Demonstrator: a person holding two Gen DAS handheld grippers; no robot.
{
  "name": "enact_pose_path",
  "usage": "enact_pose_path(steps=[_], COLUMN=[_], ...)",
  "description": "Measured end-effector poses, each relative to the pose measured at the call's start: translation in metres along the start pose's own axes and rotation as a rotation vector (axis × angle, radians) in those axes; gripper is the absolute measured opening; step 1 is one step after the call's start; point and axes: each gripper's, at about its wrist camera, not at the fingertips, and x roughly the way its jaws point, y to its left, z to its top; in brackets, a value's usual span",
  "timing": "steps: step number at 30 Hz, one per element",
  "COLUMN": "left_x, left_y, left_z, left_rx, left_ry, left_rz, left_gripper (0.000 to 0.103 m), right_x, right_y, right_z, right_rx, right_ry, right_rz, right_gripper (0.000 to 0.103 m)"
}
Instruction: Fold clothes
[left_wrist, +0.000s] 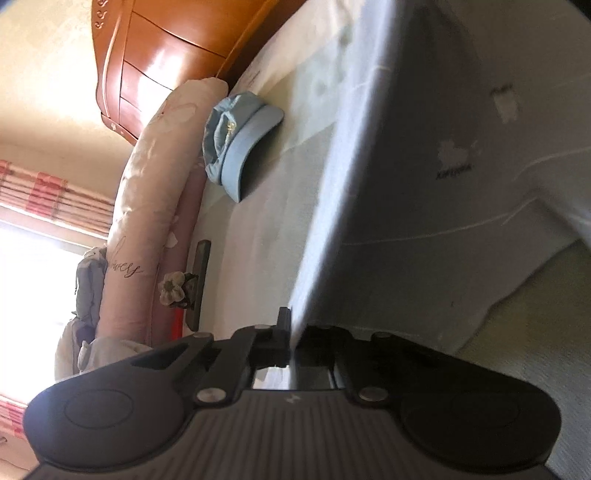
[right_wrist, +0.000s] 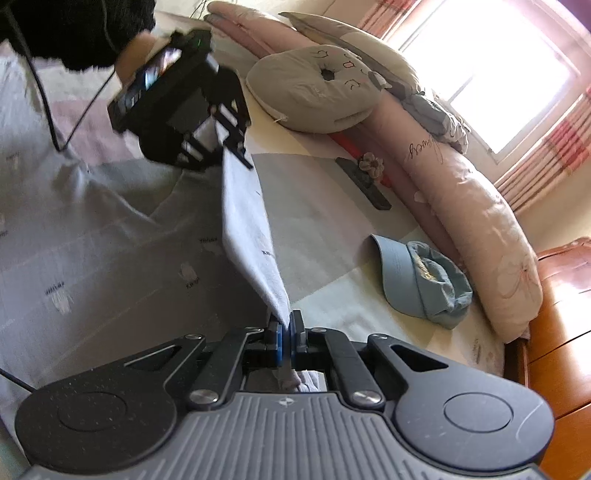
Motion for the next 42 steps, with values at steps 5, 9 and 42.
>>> enact_pose_path(steps=[5,9,42], left_x=[-0.031,-0.059,-0.206], left_y=[0.006,0.001,-0.070], left_z=[0.003,0.010,0.079], left_rx=[0.009,0.027,-0.016], left_ry=[0.000,-0.004,-0.111], left_rz=[-0.028,-0.069,-0.488], left_gripper=[0.000,0.000,0.000], right_x=[-0.001,-0.003,-0.062], right_y=[0.007,0.017,0.045], right_z=[-0.007,-0.014,-0.097], right_rx=[-0.041,-0.120,-0.268], right_ry=[0.007,0.014,0.055], right_rz=[-0.039,-0.090,0.145], right_gripper=[0.005,0.005,0.005])
